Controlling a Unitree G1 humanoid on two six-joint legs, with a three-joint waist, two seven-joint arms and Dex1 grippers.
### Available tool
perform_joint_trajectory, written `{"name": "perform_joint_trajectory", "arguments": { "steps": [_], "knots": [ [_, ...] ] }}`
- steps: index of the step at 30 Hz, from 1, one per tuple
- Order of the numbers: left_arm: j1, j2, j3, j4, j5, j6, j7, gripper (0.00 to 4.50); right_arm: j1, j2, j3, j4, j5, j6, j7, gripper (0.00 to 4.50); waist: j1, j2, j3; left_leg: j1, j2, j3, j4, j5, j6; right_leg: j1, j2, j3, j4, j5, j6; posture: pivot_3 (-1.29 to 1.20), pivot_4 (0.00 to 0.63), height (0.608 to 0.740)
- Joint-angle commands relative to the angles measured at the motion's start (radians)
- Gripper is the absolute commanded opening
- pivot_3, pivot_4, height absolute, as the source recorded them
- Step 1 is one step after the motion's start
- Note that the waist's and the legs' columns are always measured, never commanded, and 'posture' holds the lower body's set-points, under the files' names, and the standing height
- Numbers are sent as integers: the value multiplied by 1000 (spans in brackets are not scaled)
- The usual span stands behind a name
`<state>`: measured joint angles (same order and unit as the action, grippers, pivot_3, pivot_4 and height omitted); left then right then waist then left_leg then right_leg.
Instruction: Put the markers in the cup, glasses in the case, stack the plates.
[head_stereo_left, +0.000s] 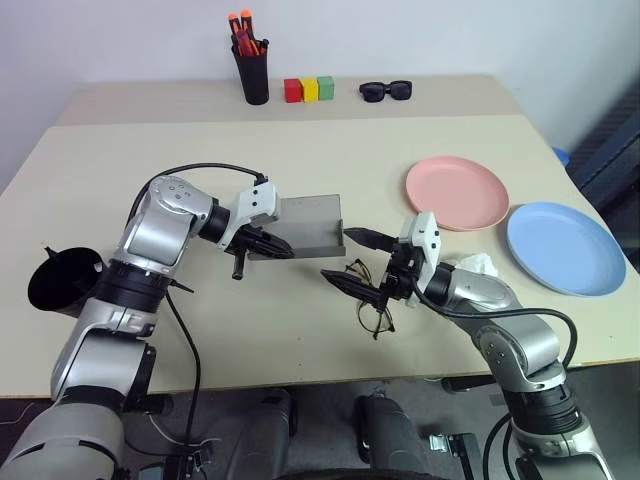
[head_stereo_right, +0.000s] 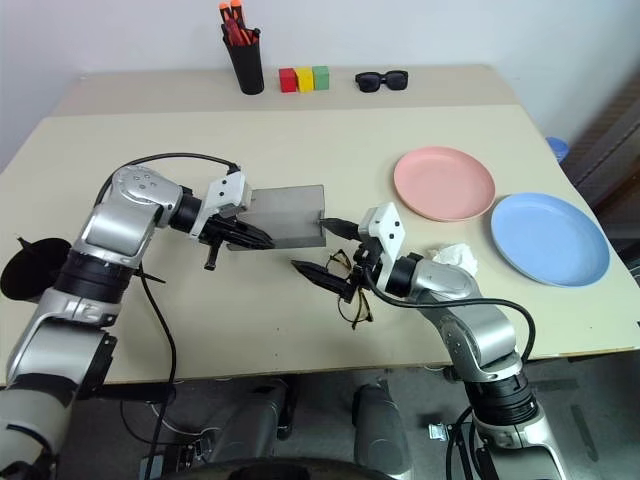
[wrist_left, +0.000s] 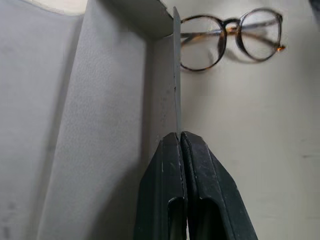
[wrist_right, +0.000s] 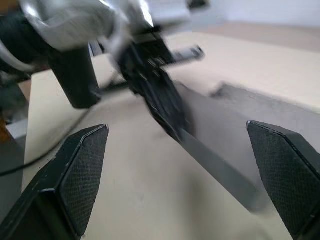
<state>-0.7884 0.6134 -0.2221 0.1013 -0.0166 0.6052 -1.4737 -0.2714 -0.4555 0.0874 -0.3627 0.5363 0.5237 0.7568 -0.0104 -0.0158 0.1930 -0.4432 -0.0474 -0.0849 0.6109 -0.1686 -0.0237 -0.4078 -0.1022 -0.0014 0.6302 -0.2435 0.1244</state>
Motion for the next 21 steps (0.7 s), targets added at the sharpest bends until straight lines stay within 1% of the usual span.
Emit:
{"name": "perform_joint_trajectory", "arguments": {
  "steps": [1,4,10,12,13,15,16,19,21],
  "knots": [
    [34,31,0,-136,-45,138,46,27,-30,-44,-53,2,23,29,17,4500,-2,0,0,0,0,0,0,0,0,0,0,0,0,0,-1,0,150,740],
    [70,54,-5,-182,-53,212,95,27,-46,-90,-72,23,21,61,29,4500,-3,0,0,0,1,0,0,0,0,-1,1,0,0,0,-1,0,150,740],
    [119,81,-18,-218,-96,252,150,27,-85,-191,-81,84,-3,112,66,4500,-1,0,0,0,1,1,0,0,0,-1,1,0,0,0,0,0,150,740],
    [123,77,-13,-220,-117,262,166,546,-92,-224,-67,91,-14,131,83,4500,0,0,0,0,1,1,0,0,0,-1,1,0,0,0,-1,0,150,740],
    [126,72,-8,-220,-126,254,178,891,-94,-236,-64,89,-13,147,89,4500,1,0,0,0,1,1,0,0,0,0,0,0,0,0,-1,0,150,740],
    [131,66,-2,-222,-141,223,200,1921,-97,-248,-61,84,-8,179,92,4500,0,0,0,0,1,1,0,0,0,0,0,0,0,0,-1,0,150,740],
    [140,54,11,-224,-149,182,219,2344,-100,-253,-61,77,-1,199,90,4500,-1,0,0,0,1,1,0,0,0,0,0,0,0,0,-1,0,150,740],
    [169,-13,98,-231,-201,53,292,2344,-105,-267,-53,38,17,276,87,4500,0,1,0,0,1,1,0,0,0,-1,0,0,0,0,-1,0,150,740],
    [190,-26,129,-242,-202,-5,339,2344,-100,-270,-47,12,19,301,84,4500,0,1,0,0,1,1,0,0,0,-1,-1,1,0,0,-1,0,150,740]
  ]
}}
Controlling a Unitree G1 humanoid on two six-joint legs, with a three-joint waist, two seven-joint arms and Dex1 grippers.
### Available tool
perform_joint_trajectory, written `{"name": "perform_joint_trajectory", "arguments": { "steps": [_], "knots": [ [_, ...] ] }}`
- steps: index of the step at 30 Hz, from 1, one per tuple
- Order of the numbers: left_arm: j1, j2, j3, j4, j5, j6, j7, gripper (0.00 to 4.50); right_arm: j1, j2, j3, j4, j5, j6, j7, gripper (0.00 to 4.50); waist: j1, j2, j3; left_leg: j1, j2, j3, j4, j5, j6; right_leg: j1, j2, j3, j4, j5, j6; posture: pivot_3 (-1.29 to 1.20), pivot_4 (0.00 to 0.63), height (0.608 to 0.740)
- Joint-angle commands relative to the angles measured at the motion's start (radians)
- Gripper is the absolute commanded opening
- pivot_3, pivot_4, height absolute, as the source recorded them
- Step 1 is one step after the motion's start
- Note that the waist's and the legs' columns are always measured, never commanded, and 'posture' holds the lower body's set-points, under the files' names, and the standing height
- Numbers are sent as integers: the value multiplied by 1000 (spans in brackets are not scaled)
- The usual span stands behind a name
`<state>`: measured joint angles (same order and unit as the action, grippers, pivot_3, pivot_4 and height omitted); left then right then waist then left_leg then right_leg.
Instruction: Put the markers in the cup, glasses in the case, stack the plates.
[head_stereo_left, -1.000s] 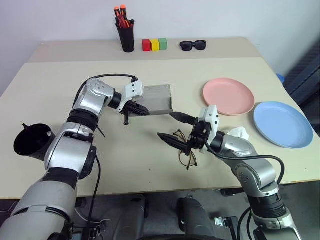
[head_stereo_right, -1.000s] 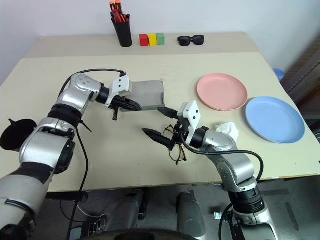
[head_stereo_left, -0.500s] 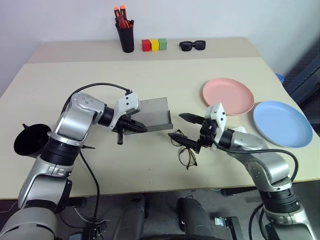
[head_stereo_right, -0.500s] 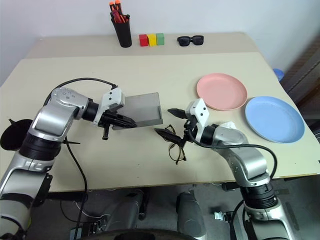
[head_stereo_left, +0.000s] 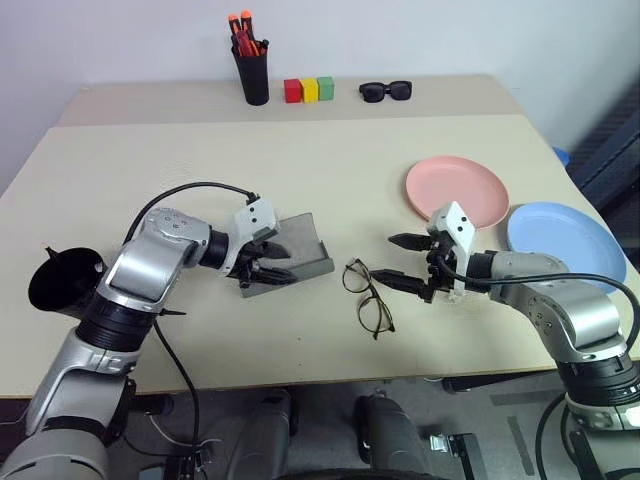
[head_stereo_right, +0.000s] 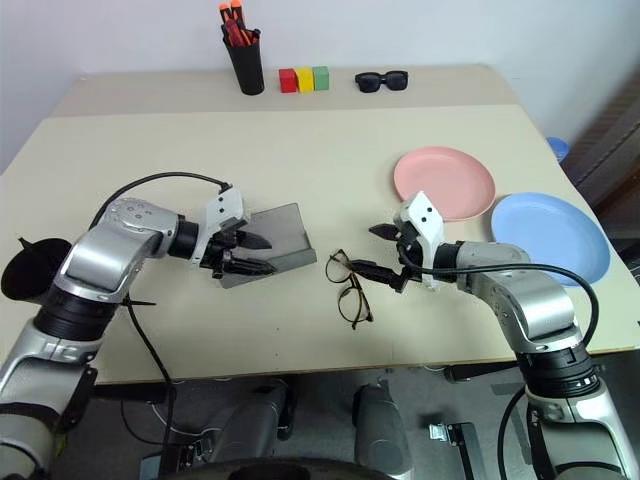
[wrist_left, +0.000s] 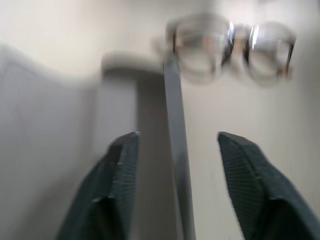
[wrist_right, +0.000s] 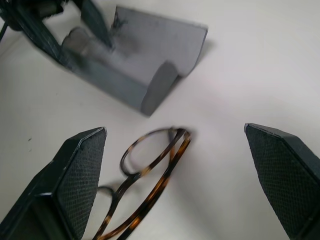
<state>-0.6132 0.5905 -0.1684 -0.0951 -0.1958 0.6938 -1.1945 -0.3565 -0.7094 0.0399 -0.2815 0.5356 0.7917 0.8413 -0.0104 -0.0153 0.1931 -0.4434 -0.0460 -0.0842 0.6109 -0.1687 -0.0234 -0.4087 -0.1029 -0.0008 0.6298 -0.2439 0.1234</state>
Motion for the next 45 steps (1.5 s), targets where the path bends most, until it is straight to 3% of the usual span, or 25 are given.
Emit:
{"name": "perform_joint_trajectory", "arguments": {
  "steps": [1,5,8,12,21,24,31,39,45],
  "knots": [
    [35,-1,89,-61,-19,-126,82,2344,-12,-16,-1,-87,33,63,-6,4500,0,0,0,0,0,0,0,0,0,0,0,0,0,0,0,0,150,740],
    [137,31,119,-167,-24,-221,121,2344,-9,-15,-9,-134,71,162,-34,4500,-3,0,0,0,0,1,-1,0,0,-1,0,1,0,0,0,0,150,740],
    [253,28,168,-316,-107,-205,144,2344,-12,-9,-21,-147,101,243,-64,4500,0,0,0,0,0,1,-1,0,0,-1,-1,1,-1,0,-1,0,150,740],
    [462,19,202,-458,-149,-247,185,2344,-15,-2,-11,-143,123,313,-89,4500,3,1,0,0,0,1,-1,-1,0,0,-2,1,-2,-1,-2,0,150,740],
    [676,-20,221,-528,-139,-361,312,2344,-41,51,-30,-79,162,415,-139,4500,7,1,-1,0,1,2,-1,-1,1,0,-2,1,-4,-3,-6,0,150,740],
    [722,-4,204,-536,-122,-386,325,2386,-53,65,-31,-60,169,436,-152,3723,5,1,-1,0,1,3,-1,-1,1,0,-2,1,-4,-3,-6,0,150,740],
    [779,30,176,-534,-79,-423,354,2386,-66,66,-13,-32,162,451,-162,58,4,1,-1,0,1,3,-1,-2,1,0,-2,1,-5,-3,-6,0,150,740],
    [807,-2,219,-524,-114,-412,410,2386,-93,13,-2,-68,139,405,-136,58,1,2,-1,0,1,3,-3,-2,1,0,-1,1,-8,-3,-7,0,150,740],
    [934,-68,287,-537,-149,-442,477,2386,-246,-95,93,-131,14,118,24,58,-7,4,0,-1,2,6,-4,-3,2,-1,-2,1,-11,-2,-7,0,150,740]
  ]
}}
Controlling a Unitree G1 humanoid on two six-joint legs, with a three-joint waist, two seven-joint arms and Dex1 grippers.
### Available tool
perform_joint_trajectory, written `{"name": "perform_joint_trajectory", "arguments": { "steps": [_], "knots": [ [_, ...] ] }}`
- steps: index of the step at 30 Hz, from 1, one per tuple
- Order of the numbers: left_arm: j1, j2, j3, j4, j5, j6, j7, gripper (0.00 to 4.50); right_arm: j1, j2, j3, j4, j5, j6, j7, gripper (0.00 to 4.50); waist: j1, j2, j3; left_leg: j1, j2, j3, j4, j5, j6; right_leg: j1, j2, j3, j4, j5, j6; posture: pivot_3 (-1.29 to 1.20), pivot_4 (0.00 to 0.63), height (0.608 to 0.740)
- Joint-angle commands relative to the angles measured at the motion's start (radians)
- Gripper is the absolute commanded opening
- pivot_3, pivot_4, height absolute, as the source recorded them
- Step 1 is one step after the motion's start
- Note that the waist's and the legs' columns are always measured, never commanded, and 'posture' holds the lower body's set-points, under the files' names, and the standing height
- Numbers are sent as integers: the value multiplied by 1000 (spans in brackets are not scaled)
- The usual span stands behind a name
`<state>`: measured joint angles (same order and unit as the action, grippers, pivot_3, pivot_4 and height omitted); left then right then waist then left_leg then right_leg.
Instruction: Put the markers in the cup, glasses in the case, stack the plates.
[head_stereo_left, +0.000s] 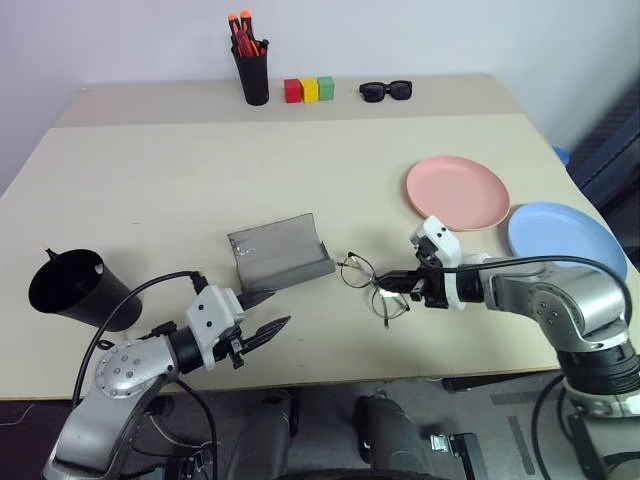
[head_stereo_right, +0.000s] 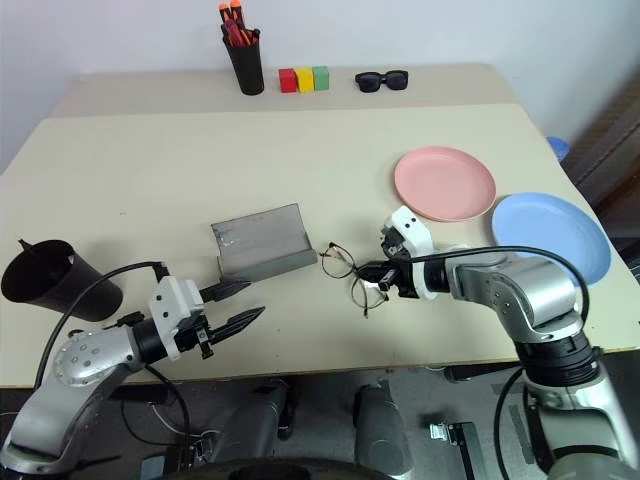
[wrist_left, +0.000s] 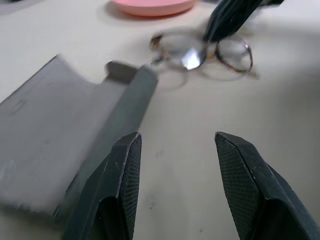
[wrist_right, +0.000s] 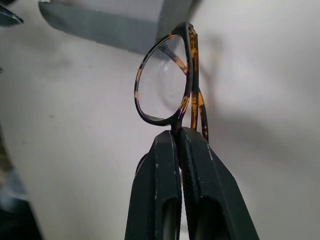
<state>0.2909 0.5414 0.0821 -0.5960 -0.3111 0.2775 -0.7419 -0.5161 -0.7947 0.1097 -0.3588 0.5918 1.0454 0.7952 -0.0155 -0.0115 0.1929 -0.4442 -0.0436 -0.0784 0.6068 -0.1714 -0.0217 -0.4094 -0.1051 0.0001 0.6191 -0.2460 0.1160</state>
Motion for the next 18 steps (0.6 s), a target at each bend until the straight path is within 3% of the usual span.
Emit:
{"name": "perform_joint_trajectory", "arguments": {
  "steps": [1,4,8,11,18],
  "knots": [
    [45,-38,46,-36,-44,-26,40,2386,-131,5,57,-38,-73,-189,91,58,-1,0,0,0,1,0,0,0,0,0,0,0,0,0,0,0,150,740],
    [73,-80,72,-26,-72,-29,73,2386,-238,59,164,32,-180,-333,139,58,1,0,-1,1,3,0,-1,-1,-1,0,2,-1,-2,1,-2,0,150,740],
    [139,-104,91,25,-44,-100,76,2386,-414,277,324,264,-295,-508,201,58,-5,0,-1,1,3,1,-1,0,0,0,2,-1,-3,2,-3,0,150,740],
    [174,-113,92,56,-27,-163,70,2386,-469,373,409,473,-419,-698,237,58,-1,0,-1,1,3,1,-2,0,0,-2,3,-1,-2,2,-3,0,150,740],
    [249,-141,80,96,12,-285,77,2386,-504,452,434,757,-525,-922,349,58,2,0,-1,1,2,1,-2,-1,-3,-4,2,-2,-3,2,-3,0,150,740]
  ]
}}
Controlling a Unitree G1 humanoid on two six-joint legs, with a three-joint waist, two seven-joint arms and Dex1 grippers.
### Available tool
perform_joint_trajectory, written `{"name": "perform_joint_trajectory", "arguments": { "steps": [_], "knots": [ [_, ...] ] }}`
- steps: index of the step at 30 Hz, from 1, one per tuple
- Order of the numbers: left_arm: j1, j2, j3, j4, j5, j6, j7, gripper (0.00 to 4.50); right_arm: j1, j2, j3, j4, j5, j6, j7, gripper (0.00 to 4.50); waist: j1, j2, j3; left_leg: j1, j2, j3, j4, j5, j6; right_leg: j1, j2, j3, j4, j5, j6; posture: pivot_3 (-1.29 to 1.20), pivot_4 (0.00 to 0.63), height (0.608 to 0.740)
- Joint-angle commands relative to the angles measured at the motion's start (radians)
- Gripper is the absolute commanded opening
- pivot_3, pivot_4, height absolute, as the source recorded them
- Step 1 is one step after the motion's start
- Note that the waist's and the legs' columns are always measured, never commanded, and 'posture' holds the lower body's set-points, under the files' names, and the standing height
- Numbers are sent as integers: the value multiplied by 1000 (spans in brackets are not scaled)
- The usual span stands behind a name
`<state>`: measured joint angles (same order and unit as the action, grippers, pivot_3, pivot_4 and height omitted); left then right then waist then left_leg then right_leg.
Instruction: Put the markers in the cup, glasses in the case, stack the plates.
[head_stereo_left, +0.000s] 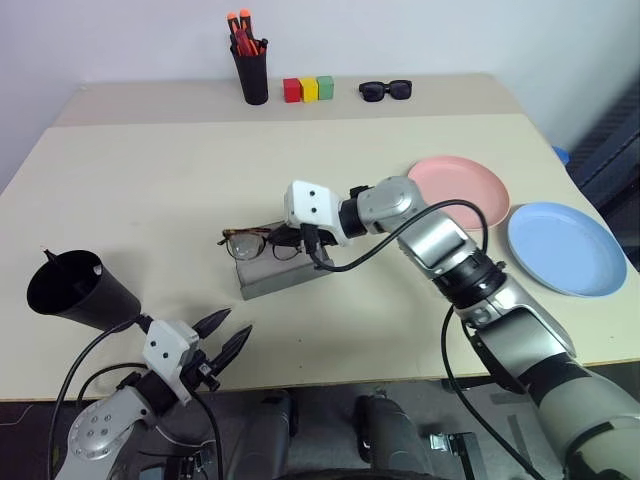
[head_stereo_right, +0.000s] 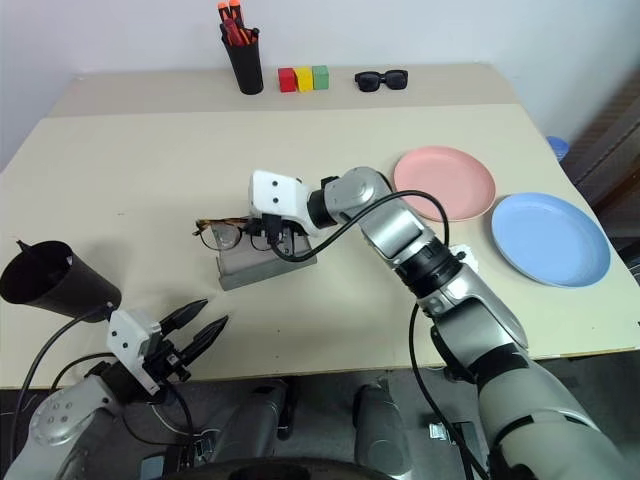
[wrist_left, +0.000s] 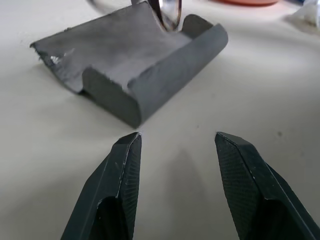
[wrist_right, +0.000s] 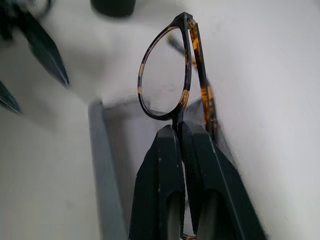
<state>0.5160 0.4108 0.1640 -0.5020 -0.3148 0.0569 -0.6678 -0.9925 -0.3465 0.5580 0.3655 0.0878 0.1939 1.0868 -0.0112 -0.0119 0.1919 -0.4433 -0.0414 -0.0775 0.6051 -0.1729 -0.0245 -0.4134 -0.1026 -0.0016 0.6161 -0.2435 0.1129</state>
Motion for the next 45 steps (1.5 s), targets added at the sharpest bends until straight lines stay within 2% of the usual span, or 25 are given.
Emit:
{"name": "perform_joint_trajectory", "arguments": {
  "steps": [1,10,11,13,16,17,20,23,28,31,34,40,45],
  "knots": [
    [34,-16,-3,10,20,-83,3,2386,-23,-3,-14,50,-29,-90,82,58,-4,0,0,0,0,0,0,0,0,0,0,0,1,0,0,0,150,740],
    [34,-20,-14,59,30,-141,4,2386,13,-29,-42,28,-39,-87,216,58,-4,1,0,1,2,1,-6,3,-1,0,2,1,3,0,0,0,150,740],
    [23,-17,-15,66,29,-137,6,2386,12,-22,-49,30,-45,-82,205,647,-4,1,0,1,2,1,-6,3,-1,0,2,1,3,0,0,0,150,740],
    [1,-11,-16,72,27,-118,11,2386,11,-11,-66,26,-50,-68,184,1332,-4,1,0,1,2,1,-6,3,-1,0,2,1,4,0,0,0,150,740],
    [-37,-2,-10,69,5,-70,18,2386,9,-4,-101,2,-44,-44,148,2807,-4,1,0,1,1,0,-6,3,-1,-1,2,1,4,0,0,0,150,740],
    [-51,1,-7,67,-6,-55,21,2386,9,-3,-113,-8,-41,-33,138,2807,-4,1,0,1,1,0,-6,3,-1,-1,2,1,4,0,0,0,150,740],
    [-110,0,7,31,-75,34,49,1539,16,-13,-147,-41,-42,-14,107,2846,-3,1,0,1,1,0,-6,3,-1,-1,2,1,5,0,0,0,150,740],
    [-229,-5,6,-26,-159,178,124,92,60,-39,-185,-125,-23,27,92,2846,2,0,0,1,1,0,-6,4,-2,0,3,1,6,0,0,0,150,740],
    [-523,-48,-46,-63,-194,451,335,32,180,-90,-221,-315,5,116,72,2846,13,0,-1,2,-2,-2,-2,5,-2,1,3,0,11,2,4,0,150,740],
    [-842,-142,-53,38,-167,724,586,32,273,-120,-242,-455,24,205,38,2846,22,-1,0,2,-3,-2,2,5,-2,2,5,-1,15,2,5,0,150,740],
    [-1035,-207,-4,130,-157,937,738,32,328,-141,-259,-552,42,280,10,2846,22,-2,0,2,-2,-4,6,5,-2,4,7,-3,15,3,6,0,150,740],
    [-1248,-234,99,315,-158,1201,815,32,444,-215,-308,-726,76,401,-46,2846,0,-2,0,2,-2,-4,5,4,-3,4,7,-2,16,2,8,0,150,740],
    [-1306,-208,161,404,-154,1319,784,32,510,-292,-369,-800,108,436,-65,2846,-1,-2,0,2,-2,-3,6,4,-3,4,7,-2,16,2,8,0,150,740]
  ]
}}
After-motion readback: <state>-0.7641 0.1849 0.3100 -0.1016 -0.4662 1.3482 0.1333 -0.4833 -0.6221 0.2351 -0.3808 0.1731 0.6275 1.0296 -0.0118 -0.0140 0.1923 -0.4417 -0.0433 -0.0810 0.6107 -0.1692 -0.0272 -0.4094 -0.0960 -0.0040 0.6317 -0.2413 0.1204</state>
